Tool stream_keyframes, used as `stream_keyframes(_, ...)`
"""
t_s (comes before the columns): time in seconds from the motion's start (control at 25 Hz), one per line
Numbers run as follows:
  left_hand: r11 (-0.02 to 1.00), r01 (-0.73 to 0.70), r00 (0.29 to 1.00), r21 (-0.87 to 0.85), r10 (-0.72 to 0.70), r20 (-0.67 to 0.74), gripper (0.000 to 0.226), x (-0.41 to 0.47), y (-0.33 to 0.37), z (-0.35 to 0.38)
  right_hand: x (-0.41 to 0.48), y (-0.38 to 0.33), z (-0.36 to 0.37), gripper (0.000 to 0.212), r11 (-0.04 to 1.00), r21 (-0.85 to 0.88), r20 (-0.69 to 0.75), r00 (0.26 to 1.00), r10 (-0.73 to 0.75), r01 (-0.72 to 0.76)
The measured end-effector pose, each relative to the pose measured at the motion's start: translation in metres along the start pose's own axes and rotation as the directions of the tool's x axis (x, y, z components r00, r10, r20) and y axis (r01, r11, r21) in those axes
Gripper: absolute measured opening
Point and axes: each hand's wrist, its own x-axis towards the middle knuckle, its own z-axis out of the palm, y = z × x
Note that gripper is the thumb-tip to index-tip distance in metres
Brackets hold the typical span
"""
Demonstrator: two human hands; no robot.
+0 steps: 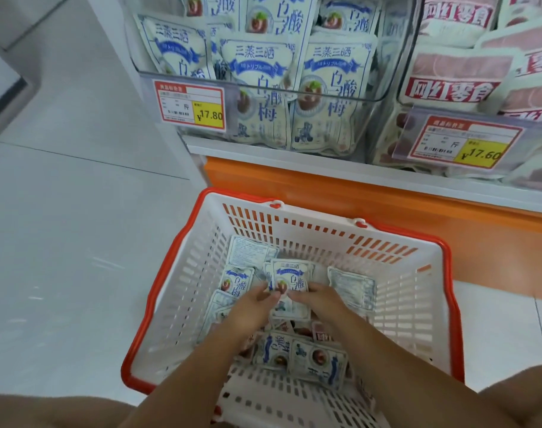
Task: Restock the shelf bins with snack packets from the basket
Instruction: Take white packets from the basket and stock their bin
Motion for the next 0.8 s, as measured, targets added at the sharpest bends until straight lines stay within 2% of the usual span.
stream_keyframes(0.04, 0.995, 0.014, 1.0, -0.098, -0.011, 0.025, 0.027, -0.004, 0.009, 0.0, -0.005, -0.003, 0.0, 0.042, 0.999, 0.039, 0.06, 0.998, -0.024, 0.022)
stream_keyframes(0.12, 0.979, -0.013, 0.999, -0.205, 0.022, 0.04, 0.019, -0.008, 0.02, -0.003, -0.018, -0.013, -0.002, 0.035, 0.993, 0.081, 0.128, 0.987, -0.1, 0.091)
stream_keyframes(0.24, 0.953, -0.068, 0.996, -0.295, 0.084, 0.041, 0.031, -0.021, 0.029, -0.01, -0.041, -0.029, -0.009, 0.037, 0.969, 0.139, 0.083, 0.973, -0.215, 0.202)
stream_keyframes(0.36, 0.95, -0.094, 0.992, -0.296, 0.115, 0.055, 0.039, -0.046, 0.039, -0.012, -0.07, -0.042, -0.019, 0.042, 0.931, 0.179, -0.009, 0.947, -0.32, 0.317)
stream_keyframes(0.52, 0.958, -0.126, 0.986, -0.258, 0.149, 0.073, 0.033, -0.075, 0.051, -0.006, -0.103, -0.052, -0.031, 0.027, 0.875, 0.278, -0.116, 0.918, -0.379, 0.396)
stream_keyframes(0.68, 0.936, -0.155, 0.98, -0.317, 0.187, 0.073, 0.038, -0.102, 0.061, -0.003, -0.13, -0.056, -0.038, 0.023, 0.839, 0.33, -0.119, 0.9, -0.419, 0.434)
stream_keyframes(0.8, 0.916, -0.189, 0.967, -0.354, 0.237, 0.095, 0.054, -0.117, 0.066, -0.005, -0.152, -0.062, -0.041, 0.016, 0.819, 0.364, -0.105, 0.893, -0.437, 0.444)
